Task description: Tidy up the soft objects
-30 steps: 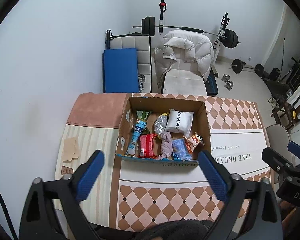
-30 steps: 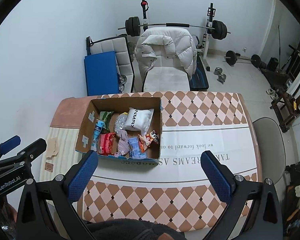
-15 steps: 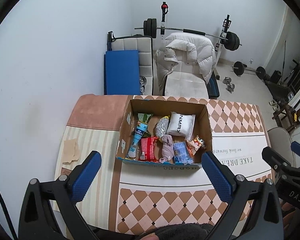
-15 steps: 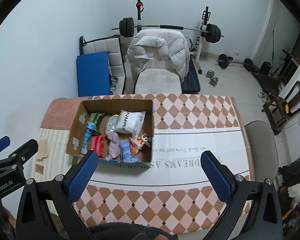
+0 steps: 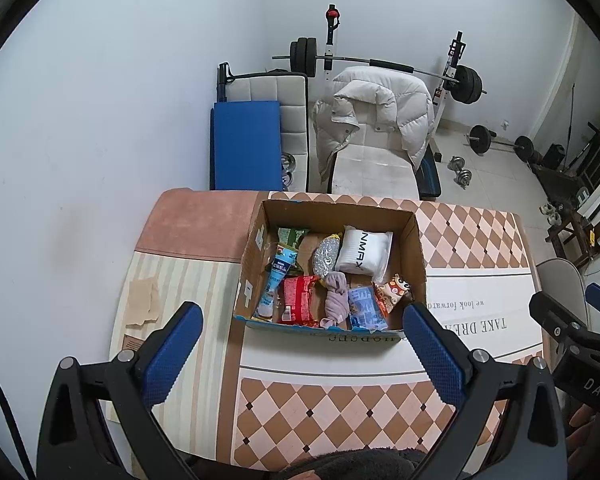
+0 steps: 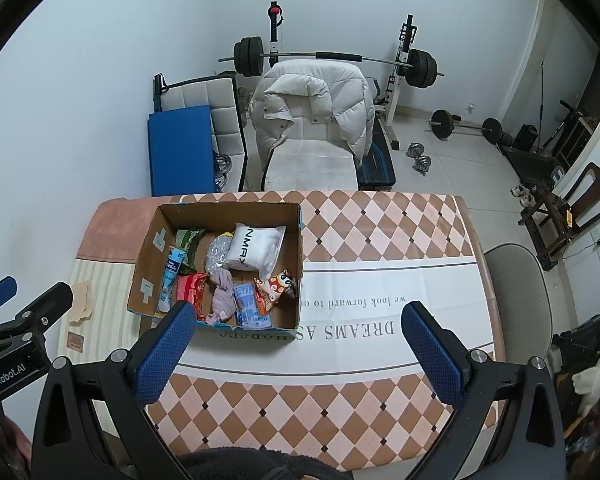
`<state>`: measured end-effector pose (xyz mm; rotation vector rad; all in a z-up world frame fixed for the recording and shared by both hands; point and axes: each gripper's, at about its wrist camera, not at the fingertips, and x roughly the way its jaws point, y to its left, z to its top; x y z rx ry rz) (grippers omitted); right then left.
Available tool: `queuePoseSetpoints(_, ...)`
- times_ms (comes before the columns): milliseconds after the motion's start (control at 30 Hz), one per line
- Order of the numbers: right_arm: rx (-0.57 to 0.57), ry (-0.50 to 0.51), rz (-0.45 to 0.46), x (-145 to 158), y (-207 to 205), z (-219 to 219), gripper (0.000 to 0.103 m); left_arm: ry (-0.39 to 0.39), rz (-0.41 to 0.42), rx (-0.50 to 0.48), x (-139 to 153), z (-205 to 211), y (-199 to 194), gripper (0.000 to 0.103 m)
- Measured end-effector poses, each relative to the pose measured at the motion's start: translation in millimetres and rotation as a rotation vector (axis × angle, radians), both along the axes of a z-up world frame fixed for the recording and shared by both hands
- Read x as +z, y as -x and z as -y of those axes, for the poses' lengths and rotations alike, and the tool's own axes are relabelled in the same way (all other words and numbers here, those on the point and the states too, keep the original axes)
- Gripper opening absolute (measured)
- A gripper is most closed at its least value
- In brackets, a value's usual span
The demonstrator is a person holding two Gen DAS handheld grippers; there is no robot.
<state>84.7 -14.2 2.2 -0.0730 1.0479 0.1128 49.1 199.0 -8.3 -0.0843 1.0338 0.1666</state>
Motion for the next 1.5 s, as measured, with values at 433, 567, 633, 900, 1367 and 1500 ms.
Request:
queuePoseSetpoints(433,-0.004,0.003,0.006,3,-2,1,0.103,-0.003,0.002,0.006,1,4,1,0.103)
queuePoseSetpoints(567,-0.001,0.004,0.006,5,-3,2,0.103,-0.001,0.002,0.007,1,4,2,0.103)
queuePoseSetpoints(633,-0.005,0.003,0.006,5,-3,2,0.103,0.0,0.002,0.007,1,4,2,0.103)
queuePoseSetpoints(900,-0.003,0.007,0.012,7,-1,2,0.103,-0.001,0.003,0.008,2,5,1,0.103)
queuePoseSetpoints(1367,-0.002,0.012,0.015,10,2,1,0.103,-0.002,0.002,0.003,4,6,2,0.103)
queuePoseSetpoints(1500,-0.001,0.011,0.015,10,2,2,0.103,-0.002,0.002,0.004,4,7,1,0.103)
